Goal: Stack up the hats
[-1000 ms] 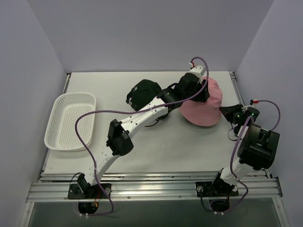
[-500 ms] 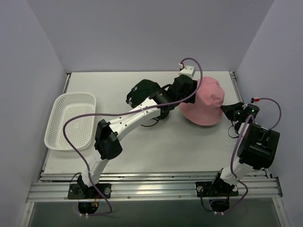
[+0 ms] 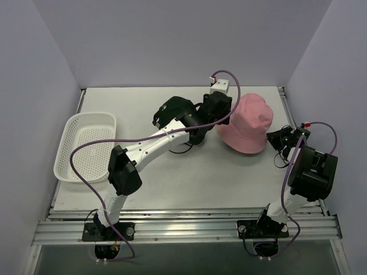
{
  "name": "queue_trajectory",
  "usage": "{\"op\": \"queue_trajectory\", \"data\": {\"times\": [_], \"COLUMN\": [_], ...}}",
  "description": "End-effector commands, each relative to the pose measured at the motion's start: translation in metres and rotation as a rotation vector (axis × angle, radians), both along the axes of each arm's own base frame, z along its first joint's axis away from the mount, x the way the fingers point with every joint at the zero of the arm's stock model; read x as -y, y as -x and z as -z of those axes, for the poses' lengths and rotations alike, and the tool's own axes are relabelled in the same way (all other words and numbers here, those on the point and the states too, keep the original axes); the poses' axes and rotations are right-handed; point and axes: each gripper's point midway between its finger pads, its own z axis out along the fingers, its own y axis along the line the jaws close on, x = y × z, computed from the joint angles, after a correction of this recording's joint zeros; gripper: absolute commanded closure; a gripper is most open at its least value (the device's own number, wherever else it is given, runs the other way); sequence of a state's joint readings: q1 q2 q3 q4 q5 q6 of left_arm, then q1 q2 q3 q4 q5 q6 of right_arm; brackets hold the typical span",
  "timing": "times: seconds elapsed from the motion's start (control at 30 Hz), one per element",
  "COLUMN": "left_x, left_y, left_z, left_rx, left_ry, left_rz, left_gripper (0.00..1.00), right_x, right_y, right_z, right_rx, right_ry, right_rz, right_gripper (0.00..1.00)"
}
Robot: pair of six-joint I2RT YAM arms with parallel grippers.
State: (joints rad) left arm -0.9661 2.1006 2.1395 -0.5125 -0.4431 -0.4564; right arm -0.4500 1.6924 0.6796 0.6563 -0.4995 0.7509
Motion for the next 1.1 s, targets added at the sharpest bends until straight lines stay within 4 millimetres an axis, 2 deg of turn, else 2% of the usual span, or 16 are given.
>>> {"op": "queue_trajectory", "data": {"times": [0.0, 0.1, 0.13, 0.3, 0.47, 0.7, 0.93, 1.07], "left_x": [0.001, 0.008, 0.01, 0.02, 0.028, 0.037, 0.046, 0.042], "left_y": [-0.004, -0.004, -0.004, -0.002, 0.002, -0.002, -0.006, -0.007], "left_z": [0.001, 0.008, 0.016, 0.033, 0.05, 0.077, 0.086, 0.088], "left_rx": [0.015, 0.006, -0.006, -0.023, -0.046, -0.071, -0.078, -0.08], "left_ry": [-0.002, 0.009, 0.0, 0.006, 0.012, 0.013, 0.026, 0.019], "left_rz": [-0.014, -0.015, -0.017, -0.027, -0.038, -0.057, -0.061, -0.078], "left_gripper": [0.39, 0.39, 0.39, 0.4, 0.4, 0.4, 0.4, 0.4], "right_x": [0.015, 0.02, 0.022, 0.027, 0.023, 0.041, 0.043, 0.043], "right_y": [-0.007, -0.002, 0.001, 0.007, 0.009, 0.023, 0.027, 0.028], "right_z": [-0.027, -0.046, -0.054, -0.072, -0.087, -0.117, -0.14, -0.147], "right_rx": [0.019, 0.028, 0.033, 0.052, 0.088, 0.131, 0.166, 0.176], "right_ry": [0.08, 0.12, 0.128, 0.145, 0.14, 0.156, 0.191, 0.208], "right_rz": [0.032, 0.054, 0.062, 0.073, 0.052, 0.083, 0.077, 0.078], "right_gripper": [0.75, 0.75, 0.75, 0.75, 0.75, 0.75, 0.75, 0.74]}}
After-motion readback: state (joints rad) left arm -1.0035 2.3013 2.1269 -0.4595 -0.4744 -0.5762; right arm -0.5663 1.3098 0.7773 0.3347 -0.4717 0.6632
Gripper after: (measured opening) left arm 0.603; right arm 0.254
